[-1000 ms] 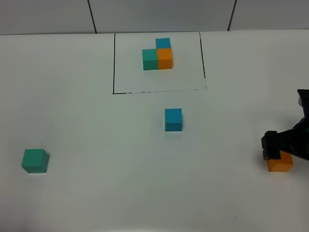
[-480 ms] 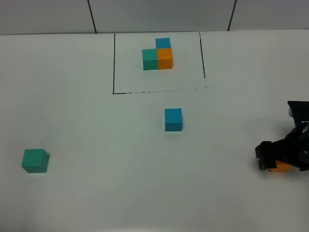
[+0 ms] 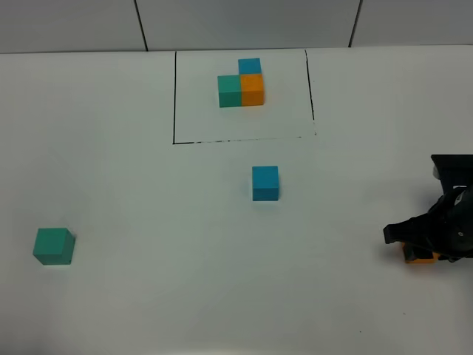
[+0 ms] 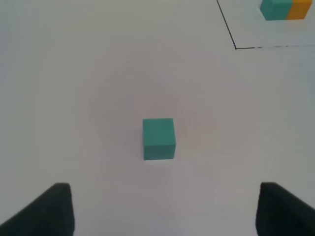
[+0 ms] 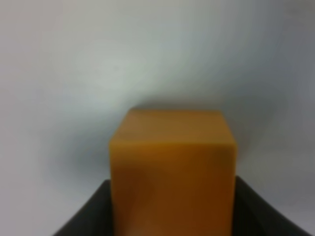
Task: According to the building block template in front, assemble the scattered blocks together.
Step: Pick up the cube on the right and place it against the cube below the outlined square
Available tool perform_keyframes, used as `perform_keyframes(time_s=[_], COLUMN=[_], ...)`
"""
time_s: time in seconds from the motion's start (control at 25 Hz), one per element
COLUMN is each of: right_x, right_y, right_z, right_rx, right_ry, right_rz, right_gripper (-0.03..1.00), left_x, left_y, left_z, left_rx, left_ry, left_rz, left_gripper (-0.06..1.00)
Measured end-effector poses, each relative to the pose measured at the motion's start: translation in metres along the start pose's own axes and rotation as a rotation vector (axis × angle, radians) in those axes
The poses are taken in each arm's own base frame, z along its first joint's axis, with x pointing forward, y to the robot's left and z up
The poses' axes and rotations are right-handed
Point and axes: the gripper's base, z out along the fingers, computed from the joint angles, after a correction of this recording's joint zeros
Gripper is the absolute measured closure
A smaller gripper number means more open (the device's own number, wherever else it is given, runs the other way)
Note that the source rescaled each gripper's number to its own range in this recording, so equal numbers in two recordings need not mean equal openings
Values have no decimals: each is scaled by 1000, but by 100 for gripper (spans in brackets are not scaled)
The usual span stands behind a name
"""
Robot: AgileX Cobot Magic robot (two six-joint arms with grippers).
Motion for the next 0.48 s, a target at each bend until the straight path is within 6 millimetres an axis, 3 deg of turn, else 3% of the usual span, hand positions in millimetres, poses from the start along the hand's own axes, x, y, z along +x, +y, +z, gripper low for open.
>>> perform_keyframes(time_s=[0.16,0.48], right_x=[2,-8], right_y=[34,147], right_z=[-7,-23], right_rx=[-31,-74], right_ry=[-7,-69], right_rz=[-27,-87], right_gripper=[95,95], left_x=[0,0], left_y=[0,0], left_z=[0,0], left_rx=[0,0], left_ry=[0,0], left_rz=[0,0], left_gripper=[25,25])
